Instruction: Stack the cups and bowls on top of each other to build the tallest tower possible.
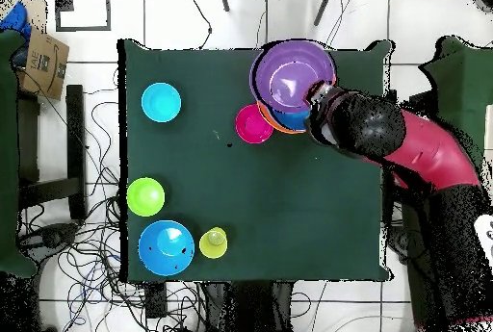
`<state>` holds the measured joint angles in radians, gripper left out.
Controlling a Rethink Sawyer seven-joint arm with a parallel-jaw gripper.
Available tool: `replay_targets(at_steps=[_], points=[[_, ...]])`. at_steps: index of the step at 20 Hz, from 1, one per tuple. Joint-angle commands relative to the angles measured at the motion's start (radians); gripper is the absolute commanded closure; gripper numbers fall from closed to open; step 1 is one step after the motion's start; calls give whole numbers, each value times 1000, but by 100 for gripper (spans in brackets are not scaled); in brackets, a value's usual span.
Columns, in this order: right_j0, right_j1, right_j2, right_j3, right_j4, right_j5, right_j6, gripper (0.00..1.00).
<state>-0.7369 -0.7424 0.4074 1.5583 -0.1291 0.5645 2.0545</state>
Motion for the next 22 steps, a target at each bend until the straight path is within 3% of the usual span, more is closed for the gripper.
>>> replay_targets(at_steps=[1, 11, 22], points=[[-10, -47, 38, 121, -14, 45, -46, 100], [-9, -131, 34, 130, 14, 151, -54, 100], [-15, -119, 41, 132, 16, 135, -56, 100]])
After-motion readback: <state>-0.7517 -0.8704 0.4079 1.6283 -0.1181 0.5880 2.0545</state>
